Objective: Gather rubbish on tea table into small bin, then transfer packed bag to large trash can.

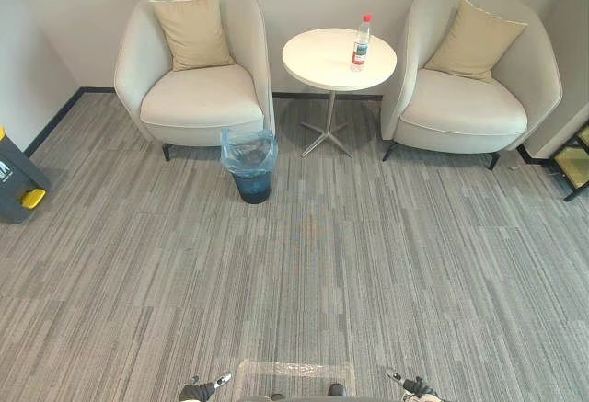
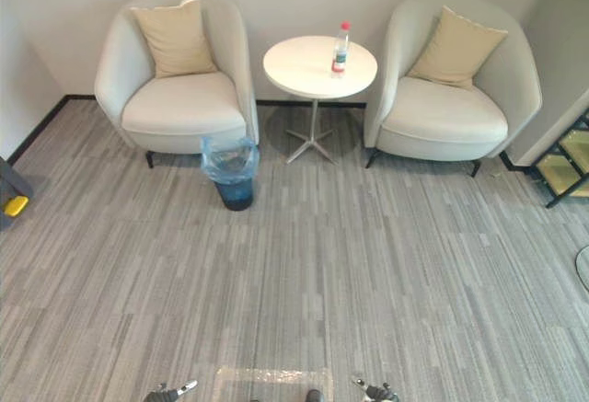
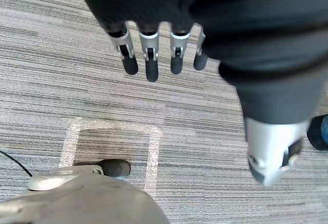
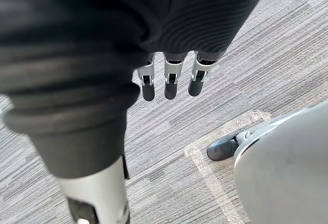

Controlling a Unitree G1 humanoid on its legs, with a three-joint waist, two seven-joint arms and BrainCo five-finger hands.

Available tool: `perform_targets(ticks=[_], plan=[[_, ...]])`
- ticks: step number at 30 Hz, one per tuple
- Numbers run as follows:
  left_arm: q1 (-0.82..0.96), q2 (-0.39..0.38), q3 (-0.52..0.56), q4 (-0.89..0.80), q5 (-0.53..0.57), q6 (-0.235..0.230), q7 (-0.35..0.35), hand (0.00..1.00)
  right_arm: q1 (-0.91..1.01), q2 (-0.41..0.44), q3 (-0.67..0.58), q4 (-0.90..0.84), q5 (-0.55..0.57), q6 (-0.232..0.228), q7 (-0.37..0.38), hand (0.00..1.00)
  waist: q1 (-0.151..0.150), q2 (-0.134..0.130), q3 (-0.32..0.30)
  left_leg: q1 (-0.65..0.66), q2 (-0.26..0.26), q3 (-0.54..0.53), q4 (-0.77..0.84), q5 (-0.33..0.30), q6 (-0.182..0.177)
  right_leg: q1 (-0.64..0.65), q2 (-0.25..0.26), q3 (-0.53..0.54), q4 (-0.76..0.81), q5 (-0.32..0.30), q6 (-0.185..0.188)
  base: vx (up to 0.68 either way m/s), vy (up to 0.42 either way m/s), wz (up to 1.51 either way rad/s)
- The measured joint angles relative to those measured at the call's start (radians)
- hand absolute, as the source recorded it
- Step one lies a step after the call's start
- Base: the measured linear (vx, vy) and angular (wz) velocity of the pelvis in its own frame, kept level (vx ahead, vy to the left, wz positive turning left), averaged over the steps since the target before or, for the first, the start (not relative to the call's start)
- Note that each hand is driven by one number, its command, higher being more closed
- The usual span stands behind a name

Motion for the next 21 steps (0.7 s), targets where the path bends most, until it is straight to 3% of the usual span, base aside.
perform_targets(ticks=[21], plan=[[-0.002,0.001,-0.017,0.007,-0.002,-0.001,-0.001,0.0,0.001,-0.001,-0.001,0.001,0.039,0.0,0.001,0.0,0.0,0.008,0.003,0.003,0.0,0.0,-0.004,0.0,0.0,0.001,0.0,-0.001,0.0,-0.002,0.002,0.0,0.0,0.0]])
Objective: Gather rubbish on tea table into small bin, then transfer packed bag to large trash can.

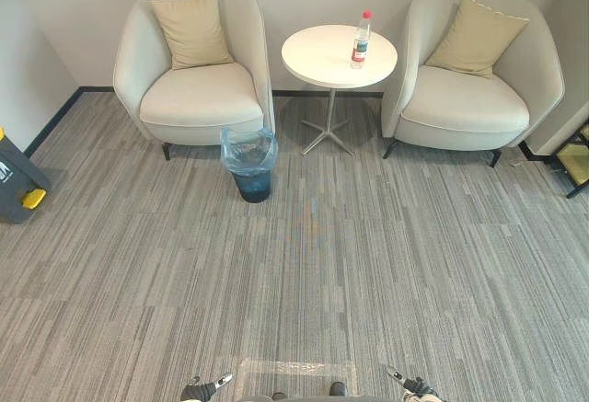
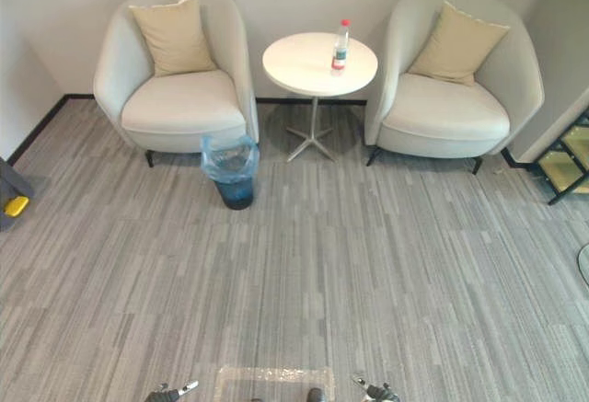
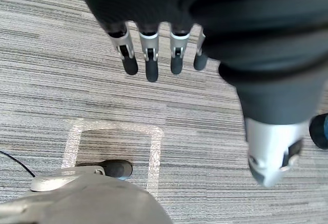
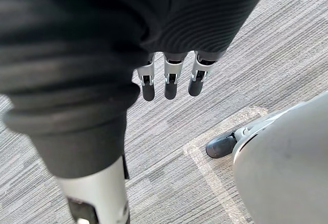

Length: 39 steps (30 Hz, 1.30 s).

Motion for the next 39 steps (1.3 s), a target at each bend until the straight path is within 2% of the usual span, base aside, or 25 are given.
perform_targets(ticks=[6,13,15,18,19,20,21,22,24,25,27,28,29,30,31,33,34,35,36,37,38,39], plan=[[-0.002,0.0,-0.002,0.0,0.0,0.001,-0.002,0.0,0.001,0.003,-0.004,0.0,0.042,0.003,0.007,0.0,0.0,0.001,0.0,-0.006,0.001,0.013,-0.003,0.0,0.0,-0.018,0.001,0.01,0.0,0.0,-0.001,0.0,-0.002,-0.06],[-0.022,-0.002,-0.002,0.0,-0.002,0.008,-0.002,0.0,0.001,0.011,-0.064,-0.003,0.12,0.001,0.008,0.0,-0.001,0.006,0.013,-0.026,0.009,0.017,-0.002,-0.001,-0.002,-0.032,0.008,0.011,0.0,0.001,-0.002,0.0,-0.023,-0.01],[-0.029,-0.001,0.001,-0.003,-0.002,0.009,-0.002,0.0,0.001,0.019,-0.08,-0.012,0.131,0.0,0.008,0.0,-0.002,0.002,0.029,-0.032,0.013,0.024,0.025,-0.013,-0.021,-0.031,0.01,0.01,0.002,-0.003,-0.006,0.02,-0.048,-0.02],[-0.031,0.007,0.028,-0.048,-0.003,0.013,-0.002,0.0,0.0,0.038,-0.086,-0.023,0.162,-0.006,0.007,0.0,0.001,-0.028,0.058,-0.121,0.016,0.065,0.24,-0.045,-0.067,-0.057,-0.008,0.024,0.079,-0.065,-0.044,-0.01,-0.062,-0.07],[-0.037,0.006,0.049,-0.075,-0.006,0.016,-0.002,0.0,0.001,0.042,-0.081,-0.029,0.172,-0.006,0.007,0.0,0.005,-0.037,0.07,-0.184,0.021,0.093,0.397,-0.047,-0.069,-0.064,-0.02,0.04,0.122,-0.105,-0.055,-0.01,-0.062,-0.16],[-0.035,0.003,0.056,-0.085,-0.012,0.016,-0.002,0.0,0.004,0.043,-0.077,-0.039,0.184,-0.005,0.006,0.0,0.006,-0.037,0.074,-0.211,0.027,0.101,0.466,-0.046,-0.069,-0.065,-0.021,0.05,0.139,-0.117,-0.059,0.02,-0.068,-0.41],[-0.029,-0.013,0.071,-0.102,-0.024,0.015,0.0,0.0,0.01,0.05,-0.06,-0.071,0.197,-0.008,0.004,0.0,0.02,-0.029,0.084,-0.293,0.06,0.12,0.653,-0.058,-0.072,-0.066,-0.017,0.078,0.184,-0.15,-0.073,0.05,-0.001,-0.57],[-0.027,-0.023,0.08,-0.108,-0.033,0.015,0.001,0.0,0.019,0.045,-0.041,-0.096,0.201,-0.008,0.002,0.0,0.025,-0.013,0.085,-0.332,0.079,0.125,0.717,-0.098,-0.056,-0.062,-0.016,0.099,0.204,-0.171,-0.081,0.08,0.01,-0.7],[-0.022,-0.029,0.078,-0.116,-0.044,0.015,0.001,0.0,0.019,0.036,-0.023,-0.101,0.206,-0.008,-0.001,0.0,0.026,-0.004,0.083,-0.369,0.091,0.131,0.698,-0.116,-0.046,-0.057,-0.019,0.128,0.204,-0.179,-0.082,0.13,0.082,-0.52],[-0.017,-0.031,0.078,-0.126,-0.053,0.014,0.001,0.0,0.018,0.035,-0.019,-0.105,0.206,-0.01,-0.003,0.0,0.026,0.001,0.082,-0.397,0.103,0.14,0.601,-0.114,-0.044,-0.055,-0.026,0.15,0.2,-0.183,-0.082,0.2,0.145,-0.41],[-0.017,-0.031,0.078,-0.126,-0.059,0.014,0.001,0.0,0.018,0.036,-0.019,-0.111,0.206,-0.01,-0.007,0.0,0.027,0.004,0.081,-0.412,0.099,0.147,0.457,-0.084,-0.052,-0.053,-0.036,0.165,0.196,-0.195,-0.069,0.26,0.187,-0.32],[-0.016,-0.039,0.078,-0.121,-0.059,0.014,0.003,0.0,0.023,0.032,-0.021,-0.119,0.205,-0.012,-0.009,0.0,0.028,0.017,0.072,-0.4,0.093,0.132,0.277,-0.001,-0.056,-0.056,-0.04,0.176,0.194,-0.214,-0.047,0.38,0.28,-0.39],[-0.015,-0.031,0.081,-0.107,-0.059,0.013,0.003,0.0,0.024,0.034,-0.023,-0.114,0.204,-0.013,-0.012,0.0,0.034,0.006,0.061,-0.383,0.067,0.14,0.259,0.061,-0.021,-0.051,-0.063,0.2,0.195,-0.236,-0.027,0.4,0.294,-0.34],[-0.015,-0.025,0.081,-0.103,-0.058,0.013,0.002,0.0,0.03,0.039,-0.028,-0.111,0.203,-0.014,-0.012,0.0,0.036,-0.004,0.051,-0.383,0.057,0.149,0.259,0.043,-0.014,-0.049,-0.075,0.202,0.198,-0.238,-0.02,0.4,0.217,-0.28],[-0.016,-0.015,0.084,-0.098,-0.058,0.014,0.002,0.0,0.03,0.05,-0.034,-0.11,0.194,-0.013,-0.012,0.0,0.041,-0.024,0.036,-0.375,0.037,0.18,0.269,0.006,0.007,-0.061,-0.097,0.203,0.267,-0.254,0.012,0.43,0.172,-0.36],[-0.015,-0.02,0.089,-0.097,-0.059,0.015,0.006,0.0,0.033,0.056,-0.036,-0.113,0.185,-0.012,-0.008,0.0,0.061,-0.03,0.037,-0.303,0.025,0.231,0.269,-0.02,0.028,-0.097,-0.115,0.217,0.433,-0.27,0.035,0.42,0.16,-0.56],[-0.007,-0.019,0.089,-0.098,-0.058,0.017,0.006,0.0,0.038,0.05,-0.024,-0.12,0.184,-0.011,-0.003,0.0,0.056,-0.036,0.027,-0.245,0.014,0.249,0.255,-0.04,0.035,-0.141,-0.122,0.221,0.588,-0.263,0.081,0.39,0.162,-0.52],[-0.009,-0.017,0.088,-0.099,-0.058,0.017,0.004,0.0,0.044,0.06,0.005,-0.135,0.183,-0.013,0.001,0.0,0.051,-0.042,0.018,-0.198,0.005,0.259,0.235,-0.059,0.04,-0.217,-0.129,0.219,0.773,-0.226,0.147,0.46,0.177,-0.41],[-0.012,-0.014,0.088,-0.099,-0.058,0.017,0.003,0.0,0.043,0.059,0.016,-0.138,0.182,-0.014,0.003,0.0,0.049,-0.044,0.018,-0.176,0.004,0.26,0.23,-0.069,0.038,-0.255,-0.132,0.215,0.866,-0.206,0.169,0.46,0.13,-0.18],[-0.023,-0.012,0.088,-0.097,-0.059,0.022,0.002,0.0,0.045,0.056,0.021,-0.155,0.18,-0.013,0.007,0.0,0.041,-0.046,0.019,-0.128,0.004,0.259,0.219,-0.086,0.032,-0.324,-0.147,0.171,1.022,-0.195,0.173,0.37,0.076,-0.05],[-0.027,-0.014,0.088,-0.096,-0.059,0.023,0.002,0.0,0.048,0.056,0.021,-0.163,0.179,-0.013,0.008,0.0,0.04,-0.045,0.02,-0.101,0.005,0.259,0.206,-0.09,0.027,-0.351,-0.16,0.14,1.071,-0.197,0.162,0.36,0.028,-0.03],[-0.043,-0.021,0.088,-0.096,-0.059,0.024,0.002,0.0,0.052,0.058,0.022,-0.175,0.174,-0.014,0.008,0.0,0.037,-0.035,0.026,-0.046,0.009,0.259,0.171,-0.092,0.025,-0.4,-0.189,0.073,1.118,-0.206,0.129,0.35,-0.008,-0.02]])
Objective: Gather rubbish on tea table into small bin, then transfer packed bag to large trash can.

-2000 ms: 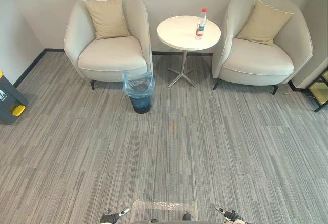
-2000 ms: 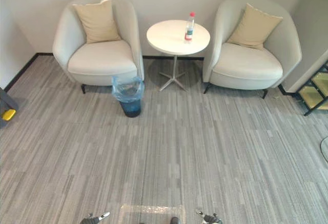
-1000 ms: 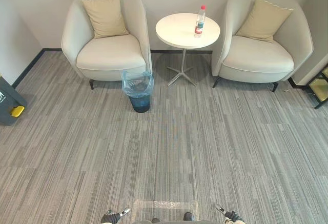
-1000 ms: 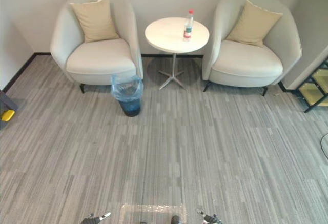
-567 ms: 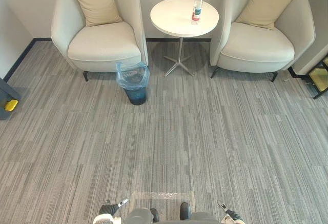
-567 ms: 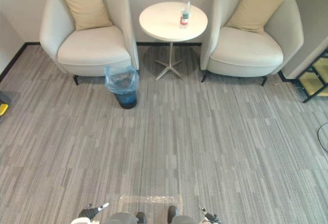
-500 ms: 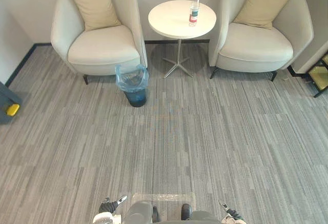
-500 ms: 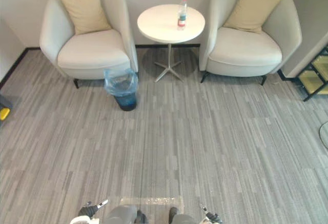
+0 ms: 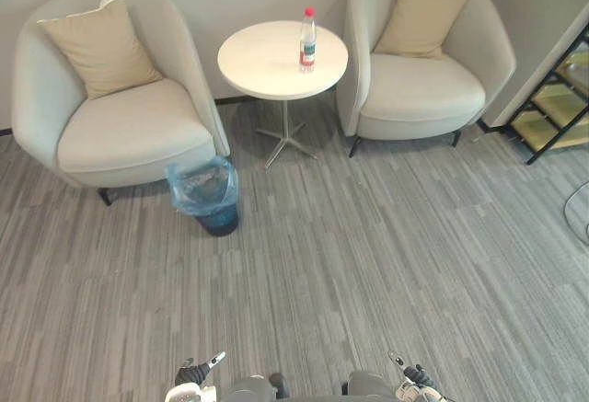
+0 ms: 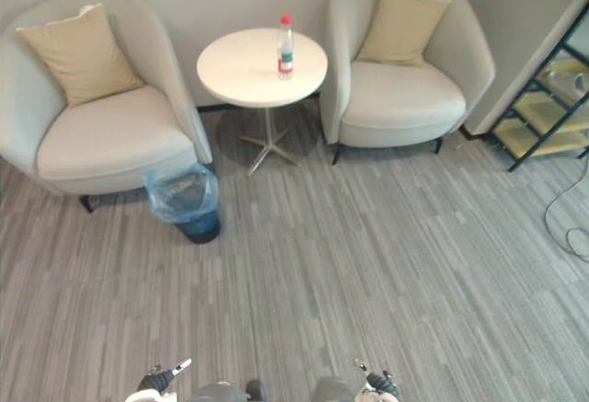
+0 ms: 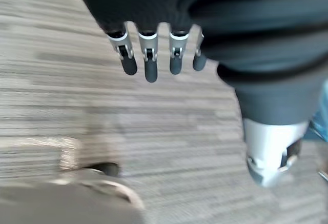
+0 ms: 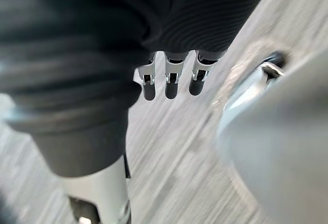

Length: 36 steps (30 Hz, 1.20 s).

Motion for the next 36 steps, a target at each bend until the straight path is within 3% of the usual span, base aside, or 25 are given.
perform_targets(ticks=[1,2,5,6,7,8,9,11,12,13,14,16,18,20,21,22,23,24,27,29,30,31,33,36], plan=[[-0.008,-0.018,0.0,0.003,-0.001,0.0,-0.001,0.0,-0.006,-0.004,0.0,0.001,-0.019,0.0,0.002,0.0,-0.002,0.005,0.003,0.05,0.011,-0.001,-0.03,0.0,-0.001,-0.034,-0.019,-0.066,-0.012,-0.023,-0.038,0.35,-0.027,0.0],[-0.015,-0.03,-0.003,0.007,-0.001,0.0,-0.001,0.0,-0.008,-0.004,0.0,0.001,-0.024,0.0,0.002,0.0,-0.004,0.006,0.004,0.071,0.019,-0.001,-0.041,0.0,-0.001,-0.048,-0.022,-0.093,-0.041,-0.034,-0.053,0.33,-0.073,0.08],[-0.034,-0.052,-0.022,0.02,-0.002,-0.002,-0.003,0.0,-0.011,-0.012,0.003,0.004,-0.026,-0.001,0.006,0.0,-0.024,0.008,0.004,0.122,0.06,-0.022,-0.044,0.0,-0.001,-0.088,-0.005,-0.162,-0.312,-0.02,-0.093,0.34,-0.174,0.22],[-0.032,-0.048,-0.034,0.021,-0.001,-0.005,-0.004,0.0,-0.012,-0.011,0.004,0.01,-0.027,0.0,0.006,0.0,-0.036,-0.001,0.001,0.132,0.056,-0.049,-0.046,0.0,-0.002,-0.088,0.013,-0.143,-0.473,0.063,-0.105,0.37,-0.271,0.36],[-0.032,-0.035,-0.029,0.022,0.0,-0.005,-0.003,0.0,-0.009,-0.004,0.003,0.038,-0.026,0.0,0.007,0.0,-0.041,-0.044,-0.008,0.151,0.02,-0.101,-0.052,-0.002,-0.009,-0.079,0.015,-0.105,-0.587,0.212,-0.15,0.48,-0.354,0.24],[-0.036,-0.044,-0.02,0.034,0.0,-0.004,-0.001,0.0,-0.015,-0.007,-0.005,0.05,-0.024,0.0,0.009,0.0,-0.039,-0.029,-0.009,0.167,0.027,-0.121,-0.051,-0.011,-0.029,-0.074,0.017,-0.108,-0.565,0.159,-0.142,0.48,-0.355,-0.24],[-0.028,-0.075,0.007,0.055,0.0,-0.004,-0.002,0.0,-0.03,-0.033,-0.006,0.054,-0.027,0.003,0.008,0.0,-0.031,0.035,-0.023,0.172,0.078,-0.14,-0.031,-0.017,-0.054,-0.071,0.064,-0.114,-0.552,0.134,-0.164,0.39,-0.287,-0.46],[-0.016,-0.111,0.028,0.057,0.0,-0.003,-0.001,0.0,-0.028,-0.048,-0.021,0.052,-0.026,0.002,0.008,0.0,-0.04,0.077,-0.028,0.11,0.122,-0.168,0.137,-0.013,-0.076,-0.019,0.103,-0.134,-0.596,0.098,-0.179,0.32,-0.223,-0.17],[-0.017,-0.111,0.032,0.055,-0.001,-0.003,-0.002,0.0,-0.027,-0.048,-0.028,0.053,-0.025,0.002,0.006,0.0,-0.04,0.079,-0.028,0.09,0.133,-0.174,0.194,-0.005,-0.09,-0.004,0.109,-0.137,-0.607,0.091,-0.178,0.41,-0.308,0.32],[-0.017,-0.107,0.048,0.033,-0.003,-0.003,0.0,0.0,-0.019,-0.047,-0.025,0.048,-0.023,0.008,-0.001,0.0,-0.04,0.08,-0.024,-0.047,0.182,-0.223,0.514,0.045,-0.147,0.076,0.123,-0.162,-0.65,0.058,-0.181,0.33,-0.253,0.32],[-0.013,-0.107,0.048,0.022,-0.003,-0.004,-0.001,0.0,-0.013,-0.047,-0.013,0.046,-0.023,0.008,-0.004,0.0,-0.031,0.078,-0.02,-0.113,0.206,-0.218,0.645,0.035,-0.149,0.122,0.133,-0.172,-0.67,0.039,-0.182,0.31,-0.244,0.34],[-0.013,-0.099,0.047,-0.004,-0.026,-0.009,0.0,0.0,-0.013,-0.046,0.016,0.05,-0.022,0.009,-0.011,0.0,-0.015,0.064,-0.009,-0.215,0.221,-0.188,0.747,0.002,-0.145,0.21,0.143,-0.189,-0.722,0.031,-0.18,0.26,-0.153,0.11],[-0.014,-0.096,0.038,-0.019,-0.042,-0.013,0.0,0.0,-0.022,-0.042,0.017,0.052,-0.02,0.008,-0.013,0.0,0.002,0.055,-0.006,-0.277,0.204,-0.127,0.64,-0.023,-0.118,0.268,0.145,-0.202,-0.783,0.034,-0.17,0.22,-0.091,-0.04],[-0.015,-0.097,0.03,-0.026,-0.043,-0.023,0.001,0.0,-0.037,-0.039,0.023,0.052,-0.016,0.008,-0.017,0.0,0.011,0.055,-0.004,-0.317,0.142,-0.079,0.326,-0.003,-0.096,0.317,0.149,-0.193,-0.845,0.029,-0.155,0.3,0.035,-0.07],[-0.015,-0.098,0.03,-0.026,-0.042,-0.026,0.001,0.0,-0.039,-0.039,0.024,0.052,-0.017,0.008,-0.017,0.0,0.012,0.055,-0.003,-0.319,0.128,-0.079,0.258,0.013,-0.093,0.327,0.15,-0.19,-0.854,0.026,-0.153,0.38,0.099,-0.18],[-0.015,-0.099,0.03,-0.024,-0.044,-0.028,0.001,0.0,-0.045,-0.038,0.024,0.057,-0.019,0.008,-0.018,0.0,0.017,0.057,-0.004,-0.32,0.102,-0.087,0.107,0.094,-0.084,0.349,0.159,-0.173,-0.887,0.02,-0.145,0.37,0.143,-0.5],[-0.019,-0.097,0.028,-0.02,-0.046,-0.03,0.001,0.0,-0.054,-0.039,0.015,0.077,-0.023,0.008,-0.018,0.0,0.029,0.047,-0.006,-0.303,0.089,-0.094,0.079,0.18,-0.064,0.364,0.161,-0.135,-0.912,0.023,-0.121,0.48,0.186,-0.63],[-0.027,-0.08,0.028,-0.011,-0.04,-0.028,-0.001,0.0,-0.069,-0.02,0.014,0.089,-0.026,0.009,-0.019,0.0,0.034,0.028,-0.009,-0.283,0.065,-0.077,0.069,0.161,-0.031,0.384,0.139,-0.111,-0.931,0.018,-0.107,0.43,0.164,-0.57],[-0.038,-0.064,0.034,-0.002,-0.039,-0.027,0.0,0.0,-0.062,0.0,0.01,0.088,-0.031,0.01,-0.016,0.0,0.037,-0.01,-0.008,-0.255,0.039,-0.027,0.101,0.096,0.003,0.388,0.095,-0.064,-0.87,0.005,-0.086,0.39,0.126,-0.34],[-0.042,-0.061,0.021,0.009,-0.039,-0.025,-0.001,0.0,-0.062,-0.003,0.016,0.079,-0.047,0.01,-0.011,0.0,0.036,-0.008,-0.009,-0.195,0.02,-0.016,0.063,0.066,0.008,0.295,0.076,-0.02,-0.623,-0.02,-0.04,0.42,0.204,-0.28],[-0.051,-0.051,0.005,0.017,-0.038,-0.022,-0.002,0.0,-0.06,-0.003,0.021,0.061,-0.062,0.009,-0.009,0.0,0.03,-0.012,-0.006,-0.146,0.003,-0.023,0.036,0.047,0.002,0.187,0.05,-0.01,-0.37,0.002,-0.002,0.37,0.18,0.13],[-0.052,-0.047,0.005,0.019,-0.038,-0.011,-0.001,0.0,-0.054,-0.002,0.028,0.042,-0.064,0.009,-0.009,0.0,0.014,-0.017,-0.003,-0.093,-0.01,-0.03,0.026,0.03,0.003,0.131,0.02,-0.022,-0.206,0.016,0.009,0.49,0.17,0.3],[-0.052,-0.049,0.001,0.019,-0.04,-0.002,-0.001,0.0,-0.037,-0.003,0.032,0.018,-0.064,0.008,-0.006,0.0,0.008,-0.012,-0.001,0.027,-0.018,-0.057,-0.008,0.0,0.0,0.059,-0.032,-0.099,-0.085,0.0,-0.021,0.46,0.063,0.39],[-0.059,-0.065,-0.004,0.019,-0.041,-0.002,-0.001,0.0,-0.036,-0.004,0.021,0.008,-0.065,0.008,0.0,0.0,-0.001,-0.007,0.002,0.103,0.003,-0.1,-0.053,0.0,-0.001,-0.009,-0.031,-0.172,-0.166,-0.038,-0.075,0.43,-0.053,0.54]])
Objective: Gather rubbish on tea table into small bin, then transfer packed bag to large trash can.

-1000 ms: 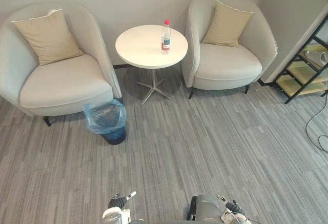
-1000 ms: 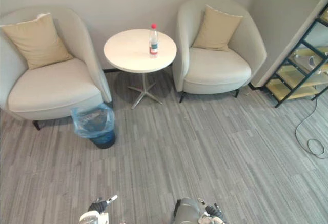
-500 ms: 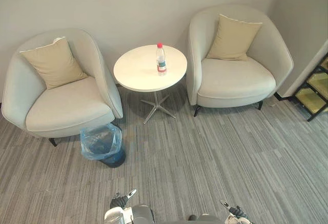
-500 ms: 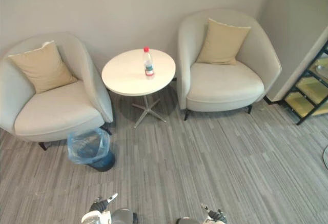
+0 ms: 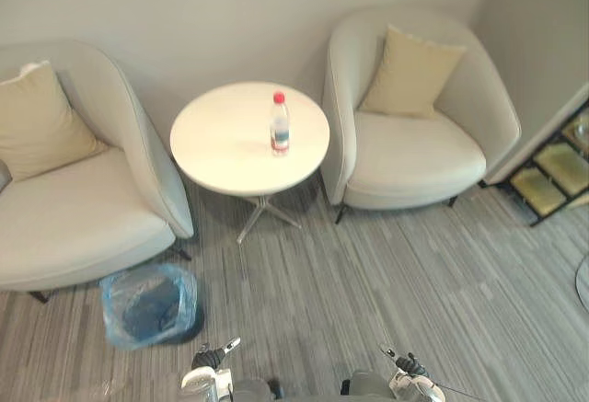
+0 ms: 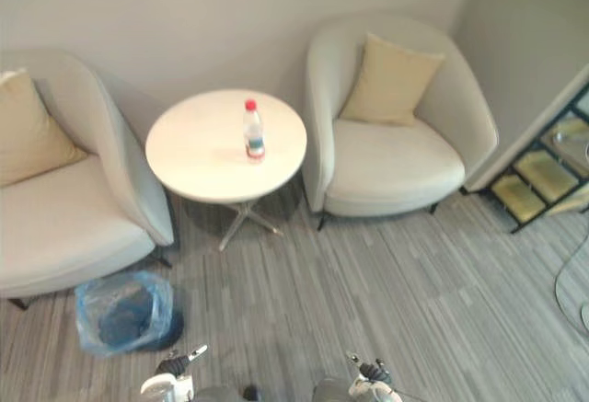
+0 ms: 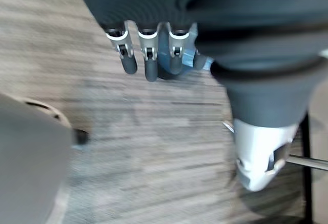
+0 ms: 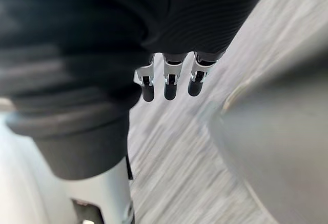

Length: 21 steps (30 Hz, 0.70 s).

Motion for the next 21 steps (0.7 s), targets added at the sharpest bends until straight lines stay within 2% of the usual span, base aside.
perform_targets(ticks=[1,2,3,4,5,6,7,8,9,10,11,13,15,17,18,19,21], plan=[[-0.002,-0.007,-0.002,0.0,0.0,0.0,0.0,0.0,-0.003,-0.002,-0.004,-0.002,0.0,0.0,0.001,0.0,-0.007,0.007,0.004,0.023,0.02,-0.024,0.0,0.0,-0.001,-0.022,0.03,-0.004,-0.114,0.005,-0.014,0.42,-0.145,0.64],[0.0,-0.01,-0.003,0.0,0.001,-0.002,-0.001,0.0,-0.002,-0.003,-0.004,-0.001,0.0,0.0,0.002,0.0,-0.013,0.007,0.005,0.043,0.032,-0.046,0.0,-0.001,-0.001,-0.029,0.066,0.015,-0.255,0.049,-0.028,0.43,-0.174,0.64],[0.002,-0.01,-0.002,-0.001,0.002,-0.002,-0.001,0.0,0.0,-0.004,-0.004,0.002,0.001,0.0,0.002,0.0,-0.013,0.006,0.004,0.048,0.033,-0.055,0.0,-0.005,-0.008,-0.029,0.081,0.032,-0.319,0.08,-0.033,0.35,-0.198,0.63],[0.007,-0.009,0.005,-0.003,0.002,-0.006,-0.002,0.0,0.009,-0.001,-0.003,0.015,0.001,0.0,0.004,0.0,-0.014,-0.007,0.0,0.068,0.025,-0.088,0.001,-0.02,-0.033,-0.017,0.103,0.083,-0.458,0.196,-0.048,0.47,-0.283,0.62],[0.0,-0.017,0.028,0.007,0.002,-0.007,0.0,0.0,0.018,-0.009,-0.007,0.034,0.007,0.001,0.01,0.0,-0.017,-0.004,0.002,0.107,0.023,-0.131,0.002,-0.052,-0.063,-0.019,0.11,0.1,-0.443,0.248,-0.074,0.53,-0.319,0.48],[0.008,-0.034,0.043,0.01,0.002,-0.007,-0.002,0.0,0.015,-0.028,-0.003,0.036,0.007,0.001,0.01,0.0,-0.011,0.021,-0.004,0.112,0.043,-0.132,0.008,-0.053,-0.063,-0.019,0.122,0.097,-0.42,0.233,-0.085,0.5,-0.314,0.31],[0.02,-0.055,0.063,0.017,0.003,-0.007,-0.002,0.0,0.013,-0.044,-0.003,0.039,0.007,0.0,0.008,0.0,-0.013,0.042,-0.017,0.099,0.064,-0.149,0.049,-0.055,-0.067,-0.005,0.138,0.088,-0.425,0.178,-0.08,0.45,-0.274,0.16],[0.02,-0.072,0.078,0.016,0.004,-0.006,-0.003,0.0,0.016,-0.05,-0.001,0.043,0.008,0.001,0.008,0.0,-0.012,0.07,-0.031,0.044,0.096,-0.151,0.156,-0.064,-0.082,0.018,0.154,0.063,-0.45,0.158,-0.094,0.36,-0.244,0.31],[0.018,-0.075,0.083,0.016,0.004,-0.006,-0.003,0.0,0.015,-0.053,0.006,0.044,0.008,0.0,0.008,0.0,-0.013,0.077,-0.031,0.003,0.108,-0.155,0.24,-0.064,-0.087,0.036,0.161,0.055,-0.465,0.145,-0.088,0.34,-0.242,0.53],[0.012,-0.073,0.093,0.003,0.003,-0.006,-0.003,0.0,0.015,-0.058,0.015,0.04,0.01,0.0,0.005,0.0,-0.015,0.086,-0.028,-0.105,0.143,-0.162,0.471,-0.031,-0.133,0.09,0.169,0.022,-0.51,0.135,-0.09,0.31,-0.234,0.63],[0.015,-0.075,0.093,-0.017,0.003,-0.007,-0.003,0.0,0.018,-0.058,0.025,0.038,0.011,0.001,0.003,0.0,-0.006,0.083,-0.023,-0.193,0.186,-0.148,0.649,-0.032,-0.149,0.142,0.18,0.003,-0.544,0.124,-0.101,0.3,-0.21,0.52],[0.015,-0.071,0.089,-0.036,0.001,-0.01,-0.002,0.0,0.023,-0.053,0.048,0.042,0.012,0.001,-0.001,0.0,0.004,0.064,-0.012,-0.258,0.218,-0.084,0.735,-0.037,-0.142,0.218,0.178,-0.025,-0.573,0.122,-0.111,0.27,-0.144,0.23],[0.014,-0.07,0.07,-0.046,0.001,-0.013,-0.003,0.0,0.022,-0.05,0.057,0.036,0.023,0.0,-0.002,0.0,0.009,0.06,-0.012,-0.294,0.226,-0.019,0.659,-0.048,-0.121,0.272,0.177,-0.043,-0.619,0.118,-0.107,0.24,-0.068,0.18],[0.013,-0.069,0.046,-0.05,0.0,-0.021,-0.002,0.0,0.023,-0.05,0.066,0.035,0.042,0.0,-0.002,0.0,0.009,0.059,-0.013,-0.309,0.209,0.026,0.462,-0.041,-0.102,0.293,0.168,-0.051,-0.643,0.115,-0.096,0.22,0.041,0.12],[0.007,-0.071,0.04,-0.048,0.001,-0.024,-0.002,0.0,0.023,-0.051,0.068,0.034,0.043,-0.002,-0.001,0.0,0.009,0.06,-0.013,-0.305,0.188,0.036,0.288,0.002,-0.09,0.301,0.163,-0.054,-0.645,0.106,-0.082,0.26,0.127,0.09],[0.001,-0.067,0.039,-0.04,0.002,-0.023,-0.003,0.0,0.024,-0.049,0.067,0.039,0.042,-0.001,-0.001,0.0,0.013,0.051,-0.012,-0.298,0.164,0.03,0.191,0.088,-0.089,0.304,0.156,-0.047,-0.64,0.097,-0.067,0.26,0.127,0.05],[-0.003,-0.047,0.032,-0.032,0.004,-0.025,-0.003,0.0,0.022,-0.029,0.063,0.039,0.041,-0.001,-0.002,0.0,0.013,0.019,-0.018,-0.257,0.118,0.036,0.119,0.108,-0.075,0.321,0.132,-0.033,-0.672,0.102,-0.042,0.25,0.115,0.03]])
